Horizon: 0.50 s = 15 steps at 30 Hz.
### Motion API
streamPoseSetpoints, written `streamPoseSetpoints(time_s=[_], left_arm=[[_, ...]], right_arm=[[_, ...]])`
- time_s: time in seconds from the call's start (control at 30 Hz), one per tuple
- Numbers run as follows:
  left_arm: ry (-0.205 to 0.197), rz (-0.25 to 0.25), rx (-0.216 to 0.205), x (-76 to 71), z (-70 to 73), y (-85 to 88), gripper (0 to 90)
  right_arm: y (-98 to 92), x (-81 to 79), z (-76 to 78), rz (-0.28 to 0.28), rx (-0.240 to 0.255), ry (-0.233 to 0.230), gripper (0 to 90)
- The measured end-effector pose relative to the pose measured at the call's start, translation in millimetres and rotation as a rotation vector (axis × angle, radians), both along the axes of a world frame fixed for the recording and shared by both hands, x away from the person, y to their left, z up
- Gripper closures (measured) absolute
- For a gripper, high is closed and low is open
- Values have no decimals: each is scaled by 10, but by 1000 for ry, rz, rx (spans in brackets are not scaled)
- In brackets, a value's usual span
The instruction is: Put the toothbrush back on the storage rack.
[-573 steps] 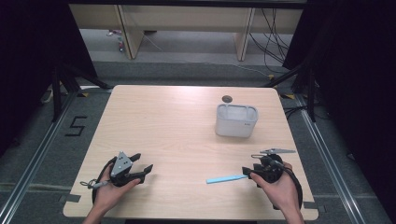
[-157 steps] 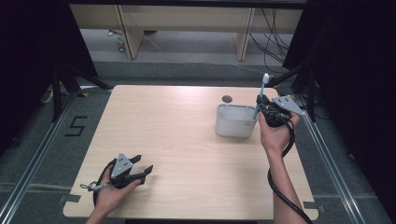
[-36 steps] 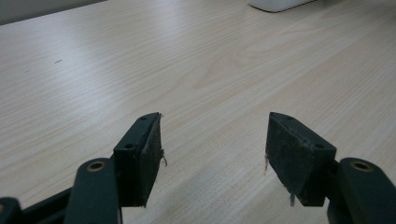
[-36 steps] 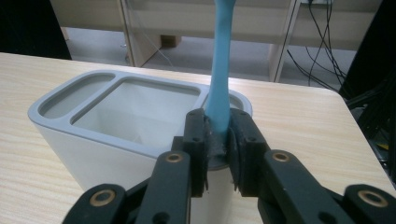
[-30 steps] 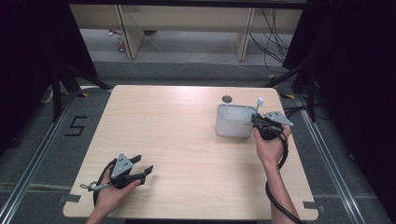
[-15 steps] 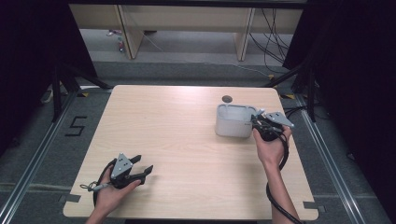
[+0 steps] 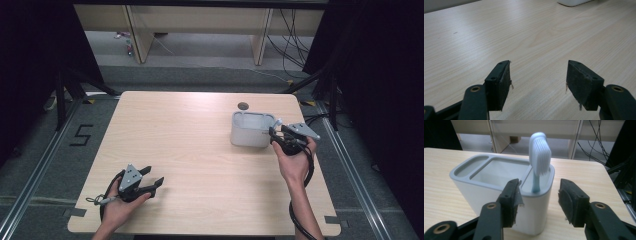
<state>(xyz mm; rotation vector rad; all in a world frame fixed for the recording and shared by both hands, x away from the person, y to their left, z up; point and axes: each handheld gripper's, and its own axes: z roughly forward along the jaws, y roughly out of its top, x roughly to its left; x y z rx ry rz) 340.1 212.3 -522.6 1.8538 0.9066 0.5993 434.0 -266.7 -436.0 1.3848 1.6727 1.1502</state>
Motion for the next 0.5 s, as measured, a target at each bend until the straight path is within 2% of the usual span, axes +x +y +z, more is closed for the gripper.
streamPoseSetpoints(time_s=[0.07,0.1,0.13,0.3,0.33,0.37,0.4,0.43,0.47,0.5], left_arm=[[0,0,0,-1,0,1,355],[-1,-1,-3,-1,-1,3,355],[-3,-4,-8,2,-3,5,354],[-3,1,-14,2,-2,10,353],[-2,3,-13,-1,-1,11,353],[-1,4,-8,-4,2,13,353],[-1,4,-8,-5,2,14,353],[-1,4,-9,-5,2,15,353],[-1,4,-9,-5,2,14,353],[-1,3,-9,-5,2,14,353]], right_arm=[[-15,-25,-7,21,-1,5,490],[-8,-58,-8,10,17,15,489],[-23,-63,-23,23,10,-6,486],[-38,-183,-21,29,-6,-9,482],[-31,-208,-23,38,14,-1,482],[-16,-239,-26,21,15,4,482],[-44,-251,-37,41,-18,-10,481],[-50,-269,-44,44,-30,-9,479],[-41,-283,-50,48,-12,6,478],[-29,-321,-54,28,-6,24,476]])
